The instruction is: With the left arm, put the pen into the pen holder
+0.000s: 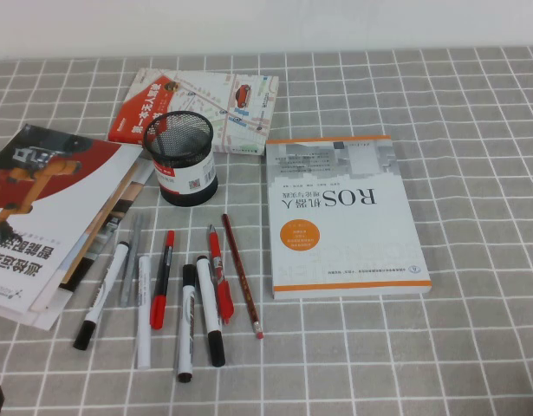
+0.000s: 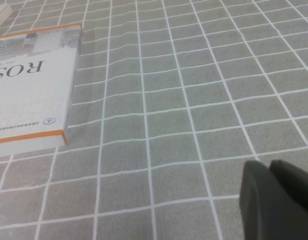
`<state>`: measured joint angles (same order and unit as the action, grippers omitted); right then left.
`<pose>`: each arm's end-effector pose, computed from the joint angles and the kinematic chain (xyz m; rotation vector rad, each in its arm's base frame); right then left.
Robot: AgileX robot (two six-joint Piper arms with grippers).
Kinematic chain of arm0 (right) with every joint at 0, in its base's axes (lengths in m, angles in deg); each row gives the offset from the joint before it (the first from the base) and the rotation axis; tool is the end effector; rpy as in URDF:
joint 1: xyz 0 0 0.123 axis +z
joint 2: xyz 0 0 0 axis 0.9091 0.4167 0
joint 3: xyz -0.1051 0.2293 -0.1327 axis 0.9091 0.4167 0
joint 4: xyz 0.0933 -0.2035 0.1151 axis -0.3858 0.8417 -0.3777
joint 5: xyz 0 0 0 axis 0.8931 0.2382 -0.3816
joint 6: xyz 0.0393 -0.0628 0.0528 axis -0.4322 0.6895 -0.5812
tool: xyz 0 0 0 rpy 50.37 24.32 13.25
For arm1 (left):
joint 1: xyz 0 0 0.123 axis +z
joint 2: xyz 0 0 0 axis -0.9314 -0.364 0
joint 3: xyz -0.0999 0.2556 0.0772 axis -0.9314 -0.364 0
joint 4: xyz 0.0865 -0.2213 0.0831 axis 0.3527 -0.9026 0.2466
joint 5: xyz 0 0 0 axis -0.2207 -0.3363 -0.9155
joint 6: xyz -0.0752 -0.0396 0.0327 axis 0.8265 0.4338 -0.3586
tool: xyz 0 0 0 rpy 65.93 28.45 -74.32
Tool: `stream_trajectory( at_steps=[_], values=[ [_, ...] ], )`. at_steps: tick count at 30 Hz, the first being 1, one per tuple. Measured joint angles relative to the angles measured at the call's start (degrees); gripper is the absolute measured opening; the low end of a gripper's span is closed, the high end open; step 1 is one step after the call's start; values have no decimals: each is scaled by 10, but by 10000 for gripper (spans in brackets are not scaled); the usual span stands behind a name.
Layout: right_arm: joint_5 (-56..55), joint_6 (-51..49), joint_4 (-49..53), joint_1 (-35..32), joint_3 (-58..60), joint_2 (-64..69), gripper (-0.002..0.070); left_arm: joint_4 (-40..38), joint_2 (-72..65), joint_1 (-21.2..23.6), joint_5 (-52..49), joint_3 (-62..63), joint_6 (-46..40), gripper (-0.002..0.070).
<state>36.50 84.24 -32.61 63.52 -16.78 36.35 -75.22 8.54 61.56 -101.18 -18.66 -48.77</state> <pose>0.0538 0.0031 0.1697 0.1772 1.8938 0.1591 0.0516 -0.0090 0.1707 0.1816 1.8738 -0.0786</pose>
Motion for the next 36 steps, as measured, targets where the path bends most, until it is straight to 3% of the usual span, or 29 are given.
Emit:
stream_trajectory(
  at_steps=[36],
  values=[
    [0,0,0,0,0,0,-15,0,0,0,25,0,7,-2]
  ],
)
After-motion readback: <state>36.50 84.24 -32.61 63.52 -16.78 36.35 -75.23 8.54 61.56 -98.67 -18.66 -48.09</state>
